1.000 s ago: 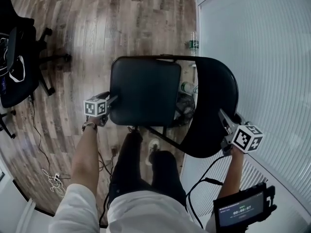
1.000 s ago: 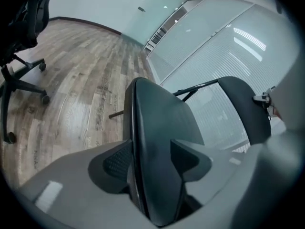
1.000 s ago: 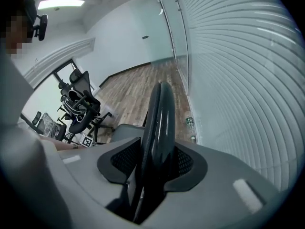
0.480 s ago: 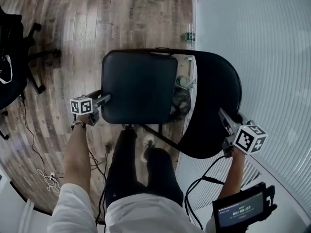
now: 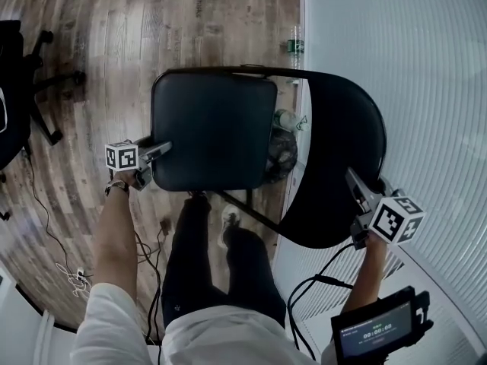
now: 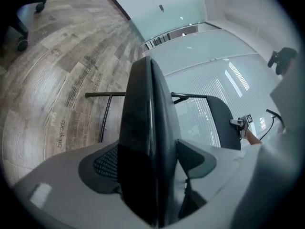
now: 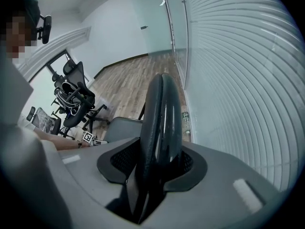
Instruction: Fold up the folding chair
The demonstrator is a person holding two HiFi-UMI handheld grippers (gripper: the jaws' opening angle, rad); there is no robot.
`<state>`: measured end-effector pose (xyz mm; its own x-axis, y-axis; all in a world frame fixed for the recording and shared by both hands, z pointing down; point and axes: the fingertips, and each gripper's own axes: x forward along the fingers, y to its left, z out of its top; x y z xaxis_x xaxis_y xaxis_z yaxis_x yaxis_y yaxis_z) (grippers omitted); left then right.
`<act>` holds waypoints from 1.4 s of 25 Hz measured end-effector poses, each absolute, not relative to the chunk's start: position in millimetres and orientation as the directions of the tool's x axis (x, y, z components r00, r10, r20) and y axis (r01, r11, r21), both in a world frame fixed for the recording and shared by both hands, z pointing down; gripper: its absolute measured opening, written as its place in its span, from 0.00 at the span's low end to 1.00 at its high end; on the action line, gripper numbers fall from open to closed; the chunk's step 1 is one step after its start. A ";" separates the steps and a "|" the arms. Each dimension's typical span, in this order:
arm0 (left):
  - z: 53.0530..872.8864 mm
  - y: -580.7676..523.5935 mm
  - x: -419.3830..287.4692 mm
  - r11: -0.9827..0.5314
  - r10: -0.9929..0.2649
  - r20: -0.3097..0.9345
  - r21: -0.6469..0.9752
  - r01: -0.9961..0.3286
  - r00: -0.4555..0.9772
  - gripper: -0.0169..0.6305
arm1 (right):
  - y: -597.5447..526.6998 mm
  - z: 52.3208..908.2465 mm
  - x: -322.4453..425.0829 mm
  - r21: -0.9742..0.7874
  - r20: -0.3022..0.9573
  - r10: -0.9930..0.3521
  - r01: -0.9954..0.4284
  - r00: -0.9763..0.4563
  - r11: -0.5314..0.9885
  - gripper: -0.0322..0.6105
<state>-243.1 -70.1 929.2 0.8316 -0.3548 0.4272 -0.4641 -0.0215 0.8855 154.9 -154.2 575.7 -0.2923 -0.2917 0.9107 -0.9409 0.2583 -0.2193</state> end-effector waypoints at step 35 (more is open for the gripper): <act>874.3 -45.5 -217.5 0.036 -0.397 0.470 0.866 -0.498 0.788 0.55 | -145.9 546.5 121.6 -0.416 0.861 -0.138 -0.834 -0.490 0.362 0.28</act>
